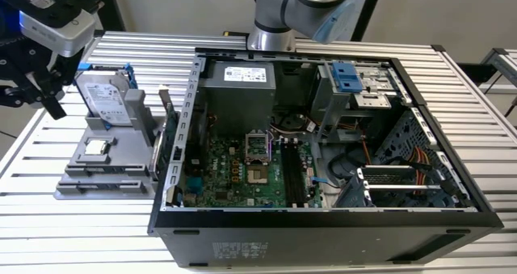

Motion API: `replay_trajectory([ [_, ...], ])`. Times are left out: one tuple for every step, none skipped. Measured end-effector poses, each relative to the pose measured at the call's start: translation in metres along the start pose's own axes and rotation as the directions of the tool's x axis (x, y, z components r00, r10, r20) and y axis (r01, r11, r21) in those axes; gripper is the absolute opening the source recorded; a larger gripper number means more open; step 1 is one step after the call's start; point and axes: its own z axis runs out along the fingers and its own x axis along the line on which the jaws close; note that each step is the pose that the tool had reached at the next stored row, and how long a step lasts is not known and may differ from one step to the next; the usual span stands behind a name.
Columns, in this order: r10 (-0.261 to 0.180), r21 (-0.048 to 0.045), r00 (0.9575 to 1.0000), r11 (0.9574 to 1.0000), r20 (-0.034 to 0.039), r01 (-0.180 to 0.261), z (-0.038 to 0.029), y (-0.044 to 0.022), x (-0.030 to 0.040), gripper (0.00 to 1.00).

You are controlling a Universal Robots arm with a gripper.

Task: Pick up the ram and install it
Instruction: 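Pick up the ram and move it above insertion slot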

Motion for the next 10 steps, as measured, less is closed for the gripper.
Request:
replay_trajectory([
  [-0.014,0.0002,0.9999,0.9999,-0.0006,0.014,-0.0001,0.0000,0.0000,0.00],
  [-0.028,0.0004,0.9996,0.9996,-0.0011,0.028,-0.0001,0.0000,0.0000,0.00],
  [-0.043,0.0007,0.9991,0.9991,-0.0014,0.043,0.0000,0.0000,0.0000,0.00],
  [-0.058,0.0009,0.9983,0.9983,-0.0019,0.058,-0.0001,0.0000,0.0000,0.00],
  [-0.073,0.0012,0.9974,0.9974,-0.0023,0.073,-0.0001,0.0000,0.0000,0.00],
  [-0.086,0.0015,0.9963,0.9963,-0.0027,0.086,-0.0001,0.0000,0.0000,0.00],
  [-0.100,0.0016,0.9950,0.9950,-0.0031,0.100,-0.0001,0.0000,0.0000,0.00],
  [-0.112,0.0016,0.9937,0.9937,-0.0037,0.112,-0.0001,0.0000,0.0000,0.00],
  [-0.125,0.0015,0.9921,0.9921,-0.0042,0.125,-0.0001,0.0000,0.0000,0.00],
  [-0.138,0.0014,0.9904,0.9904,-0.0049,0.138,-0.0001,0.0000,0.0000,0.00],
])
